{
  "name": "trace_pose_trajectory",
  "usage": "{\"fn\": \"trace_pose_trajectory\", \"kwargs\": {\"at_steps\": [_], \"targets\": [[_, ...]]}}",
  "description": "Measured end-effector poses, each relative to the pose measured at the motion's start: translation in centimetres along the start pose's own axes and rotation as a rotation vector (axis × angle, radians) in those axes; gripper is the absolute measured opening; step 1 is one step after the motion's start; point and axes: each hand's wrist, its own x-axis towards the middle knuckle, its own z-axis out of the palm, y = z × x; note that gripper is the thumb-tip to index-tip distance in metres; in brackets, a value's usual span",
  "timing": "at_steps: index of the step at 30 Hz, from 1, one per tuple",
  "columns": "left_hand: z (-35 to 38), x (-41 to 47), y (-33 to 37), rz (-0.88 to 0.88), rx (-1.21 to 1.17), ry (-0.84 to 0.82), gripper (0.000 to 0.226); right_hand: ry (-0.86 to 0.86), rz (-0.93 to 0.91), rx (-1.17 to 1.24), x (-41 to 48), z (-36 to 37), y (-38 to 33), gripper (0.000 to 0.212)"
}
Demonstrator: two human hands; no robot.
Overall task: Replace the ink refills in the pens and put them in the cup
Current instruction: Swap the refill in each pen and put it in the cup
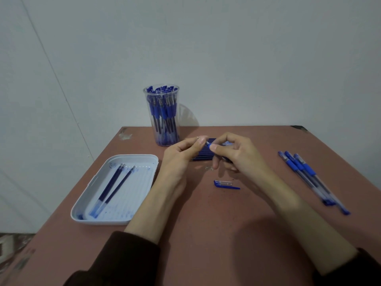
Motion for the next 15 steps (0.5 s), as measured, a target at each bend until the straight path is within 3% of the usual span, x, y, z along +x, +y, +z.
{"fn": "trace_pose_trajectory", "kwargs": {"at_steps": [5, 9, 15], "targets": [[0.2, 0.2, -0.9, -0.043, 0.06, -0.039, 0.029, 0.147, -0.07, -0.219, 0.3, -0.2, 0.7, 0.009], [0.4, 0.0, -1.0, 0.07, 0.597, -0.071, 0.037, 0.329, -0.061, -0.352, 1.0, -1.0, 1.6, 0.01], [0.1, -0.5, -1.4, 0.151, 1.026, -0.443, 0.034, 0.409, -0.056, -0.332, 1.0, -1.5, 1.2, 0.007]]}}
